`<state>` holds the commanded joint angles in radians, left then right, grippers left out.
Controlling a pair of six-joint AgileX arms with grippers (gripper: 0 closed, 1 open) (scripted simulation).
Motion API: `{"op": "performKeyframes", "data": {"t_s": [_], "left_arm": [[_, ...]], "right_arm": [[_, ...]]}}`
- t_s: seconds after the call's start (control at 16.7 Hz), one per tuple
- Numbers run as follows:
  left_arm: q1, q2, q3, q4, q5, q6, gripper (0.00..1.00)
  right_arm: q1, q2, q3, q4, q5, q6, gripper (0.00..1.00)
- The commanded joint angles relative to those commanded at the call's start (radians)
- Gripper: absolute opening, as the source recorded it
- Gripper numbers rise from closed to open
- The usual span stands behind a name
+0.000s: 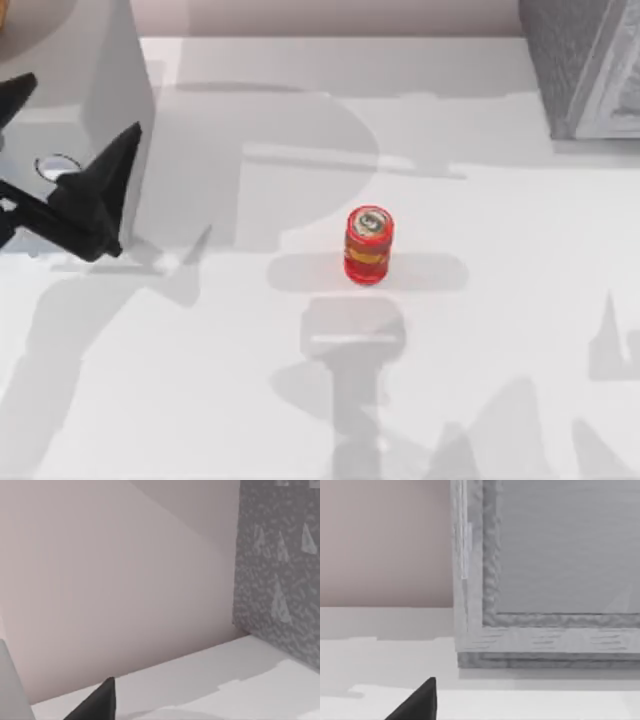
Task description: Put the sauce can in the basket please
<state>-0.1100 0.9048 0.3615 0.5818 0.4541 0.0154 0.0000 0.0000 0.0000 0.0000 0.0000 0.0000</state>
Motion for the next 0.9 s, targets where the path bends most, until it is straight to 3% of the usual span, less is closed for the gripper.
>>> {"op": "performKeyframes", "data": {"t_s": [0.54,0.9], "left_arm": [[-0.108,1.041,0.368,0.592,0.458,0.019,1.00],[-0.161,1.491,0.540,0.869,0.674,0.029,1.00]], "right_arm": [[0.000,0.000,0.000,0.000,0.000,0.000,1.00],[0.000,0.000,0.000,0.000,0.000,0.000,1.00]]}}
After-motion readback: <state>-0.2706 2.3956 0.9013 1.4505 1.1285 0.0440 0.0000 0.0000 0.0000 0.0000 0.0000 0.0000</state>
